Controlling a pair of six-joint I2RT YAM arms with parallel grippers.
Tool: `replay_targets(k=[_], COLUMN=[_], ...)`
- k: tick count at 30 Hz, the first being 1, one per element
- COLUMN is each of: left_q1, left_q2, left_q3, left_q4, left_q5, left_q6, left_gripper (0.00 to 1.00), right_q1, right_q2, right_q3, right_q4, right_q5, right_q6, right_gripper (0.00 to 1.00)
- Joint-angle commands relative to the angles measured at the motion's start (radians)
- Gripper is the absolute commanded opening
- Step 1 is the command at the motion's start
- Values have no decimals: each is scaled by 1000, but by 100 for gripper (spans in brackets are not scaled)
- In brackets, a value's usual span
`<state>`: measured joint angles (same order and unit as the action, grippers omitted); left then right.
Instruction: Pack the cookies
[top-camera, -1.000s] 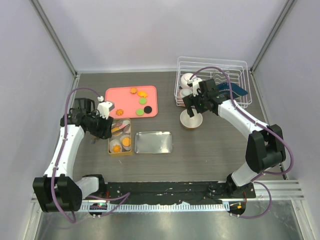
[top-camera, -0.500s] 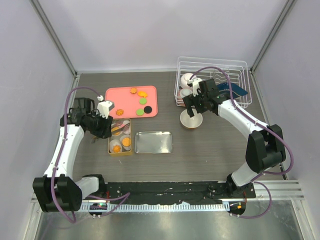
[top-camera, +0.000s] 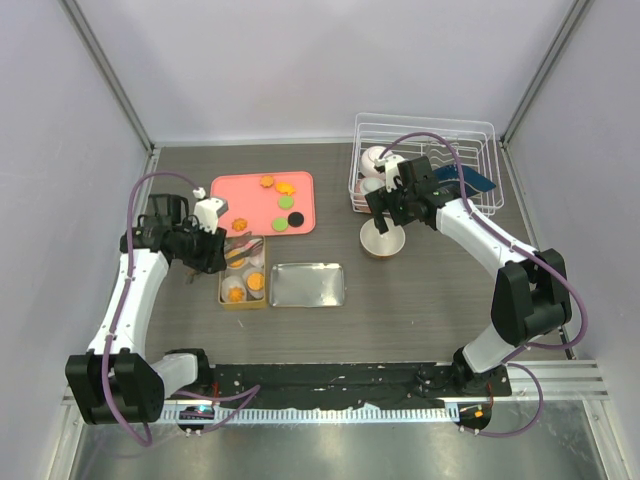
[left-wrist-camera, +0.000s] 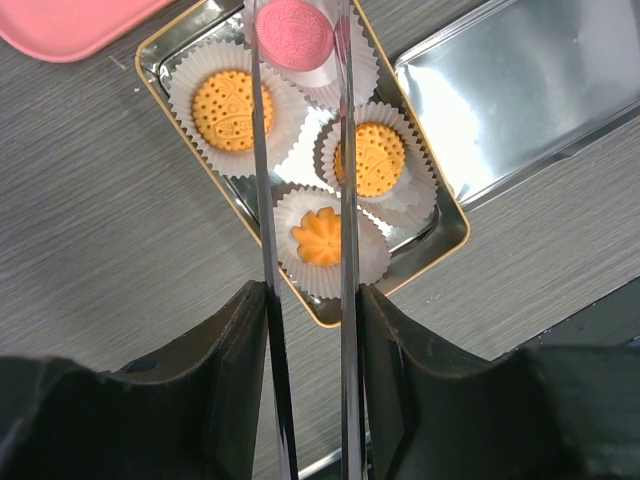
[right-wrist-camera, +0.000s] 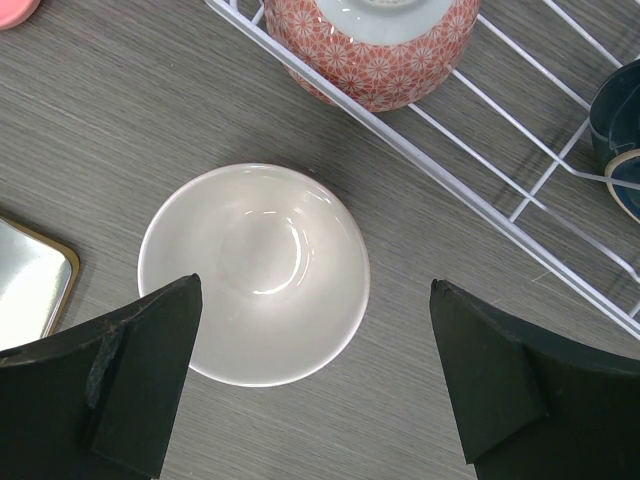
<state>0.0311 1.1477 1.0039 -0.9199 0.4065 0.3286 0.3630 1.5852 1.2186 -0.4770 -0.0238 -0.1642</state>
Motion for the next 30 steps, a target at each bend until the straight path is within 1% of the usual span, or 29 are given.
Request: replay_targets(k=[1, 7, 20, 30], left_q1=[1, 1, 3, 1], left_q2=[-8, -11, -11, -80], left_q3=[13, 2, -2, -1], left_q4=[56, 61, 67, 105], left_q5=[45, 46, 51, 32], left_q6=[-13, -13, -23, -62], left_gripper=[44, 47, 48, 48], right_q1=[5, 5, 5, 5], right_q2=[4, 7, 9, 7], right_q3=[39, 41, 41, 41], right_q4=[12, 11, 9, 8], right_q5=[9, 9, 9, 7], right_q6=[-15, -15, -17, -17], right_gripper=[100, 100, 100, 100])
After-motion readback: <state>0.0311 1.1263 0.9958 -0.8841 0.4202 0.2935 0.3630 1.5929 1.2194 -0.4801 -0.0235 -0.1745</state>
